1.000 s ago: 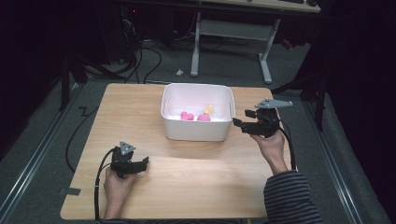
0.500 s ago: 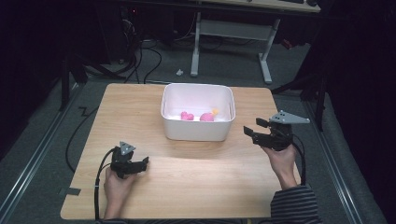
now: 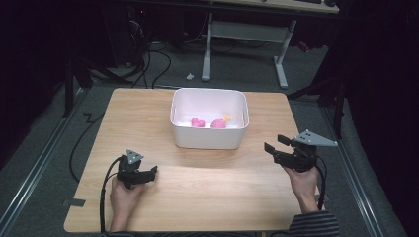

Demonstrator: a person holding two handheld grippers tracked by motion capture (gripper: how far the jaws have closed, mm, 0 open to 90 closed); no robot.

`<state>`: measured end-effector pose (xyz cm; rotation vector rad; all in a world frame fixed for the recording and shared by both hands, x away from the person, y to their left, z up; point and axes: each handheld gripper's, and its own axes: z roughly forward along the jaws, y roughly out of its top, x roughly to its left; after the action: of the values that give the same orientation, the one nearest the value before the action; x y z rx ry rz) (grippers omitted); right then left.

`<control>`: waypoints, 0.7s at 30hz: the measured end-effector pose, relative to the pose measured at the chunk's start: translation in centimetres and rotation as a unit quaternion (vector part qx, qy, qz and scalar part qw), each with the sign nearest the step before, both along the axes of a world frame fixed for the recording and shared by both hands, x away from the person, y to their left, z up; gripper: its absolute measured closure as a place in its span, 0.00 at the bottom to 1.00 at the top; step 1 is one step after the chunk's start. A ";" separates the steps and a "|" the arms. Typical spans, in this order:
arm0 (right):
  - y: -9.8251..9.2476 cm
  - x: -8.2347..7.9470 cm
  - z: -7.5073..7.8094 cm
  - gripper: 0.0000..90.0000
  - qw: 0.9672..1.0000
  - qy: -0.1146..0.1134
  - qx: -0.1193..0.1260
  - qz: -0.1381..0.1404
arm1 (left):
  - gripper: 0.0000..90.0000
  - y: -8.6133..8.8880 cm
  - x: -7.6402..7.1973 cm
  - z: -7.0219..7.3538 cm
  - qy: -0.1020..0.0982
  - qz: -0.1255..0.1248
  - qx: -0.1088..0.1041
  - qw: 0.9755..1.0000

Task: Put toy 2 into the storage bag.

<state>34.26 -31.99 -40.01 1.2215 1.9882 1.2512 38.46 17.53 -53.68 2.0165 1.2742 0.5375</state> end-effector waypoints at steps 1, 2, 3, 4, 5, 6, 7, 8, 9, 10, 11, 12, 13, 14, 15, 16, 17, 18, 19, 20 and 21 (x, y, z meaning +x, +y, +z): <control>-0.2 -0.2 -0.3 0.41 1.000 0.000 0.001 -0.003 | 0.20 0.0 0.0 0.0 0.000 0.000 0.000 1.000; -0.3 -0.3 -0.6 0.41 1.000 0.003 0.004 -0.007 | 0.20 0.0 0.0 0.0 0.000 0.000 0.000 1.000; -0.5 -0.4 -1.0 0.41 1.000 0.006 0.006 -0.008 | 0.20 0.0 0.0 0.0 0.000 0.000 0.000 1.000; -0.6 -0.5 -1.3 0.41 1.000 0.007 0.009 -0.010 | 0.20 0.0 0.0 0.0 0.000 0.000 0.000 1.000; -0.7 -0.6 -1.6 0.41 1.000 0.009 0.012 -0.012 | 0.20 0.0 0.0 0.0 0.000 0.000 0.000 1.000; -0.9 -0.8 -2.1 0.41 1.000 0.012 0.017 -0.014 | 0.20 0.0 0.0 0.0 0.000 0.000 0.000 1.000; -0.9 -0.8 -2.3 0.41 1.000 0.013 0.019 -0.015 | 0.20 0.0 0.0 0.0 0.000 0.000 0.000 1.000; -1.0 -0.9 -2.7 0.41 1.000 0.013 0.020 -0.016 | 0.20 0.0 0.0 0.0 0.000 0.000 0.000 1.000; -1.1 -1.0 -3.2 0.41 1.000 0.015 0.019 -0.018 | 0.20 0.0 0.0 0.0 0.000 0.000 0.000 1.000; -1.1 -1.1 -3.6 0.41 0.999 0.019 0.020 -0.022 | 0.20 0.0 0.0 0.0 0.000 0.000 0.000 1.000; -1.1 -1.1 -4.1 0.41 0.999 0.021 0.022 -0.022 | 0.20 0.0 0.0 0.0 0.000 0.000 0.000 1.000; -1.2 -1.2 -4.6 0.41 0.999 0.024 0.024 -0.024 | 0.20 0.0 0.0 0.0 0.000 0.000 0.000 1.000; -1.2 -1.2 -5.2 0.41 0.999 0.030 0.029 -0.026 | 0.20 0.0 0.0 0.0 0.000 0.000 0.000 1.000; -1.3 -1.3 -5.6 0.41 0.999 0.033 0.032 -0.027 | 0.20 0.0 0.0 0.0 0.000 0.000 0.000 1.000; -1.3 -1.3 -6.2 0.42 0.998 0.037 0.034 -0.028 | 0.20 0.0 0.0 0.0 0.000 0.000 0.000 1.000; -1.3 -1.4 -6.5 0.42 0.998 0.040 0.034 -0.030 | 0.20 0.0 0.0 0.0 0.000 0.000 0.000 1.000; -1.4 -1.4 -6.9 0.42 0.998 0.043 0.034 -0.030 | 0.20 0.0 0.0 0.0 0.000 0.000 0.000 1.000; -1.4 -1.4 -7.2 0.42 0.998 0.046 0.036 -0.032 | 0.20 0.0 0.0 0.0 0.000 0.000 0.000 1.000; -1.4 -1.4 -7.5 0.42 0.998 0.049 0.038 -0.033 | 0.20 0.0 0.0 0.0 0.000 0.000 0.000 1.000; -1.4 -1.5 -7.7 0.42 0.997 0.052 0.040 -0.035 | 0.20 0.0 0.0 0.0 0.000 0.000 0.000 1.000; -1.4 -1.5 -8.0 0.42 0.997 0.052 0.041 -0.037 | 0.20 0.0 0.0 0.0 0.000 0.000 0.000 1.000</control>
<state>32.76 -33.38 -47.98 1.4136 1.9627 1.2675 38.46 17.53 -53.67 2.0171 1.2740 0.5370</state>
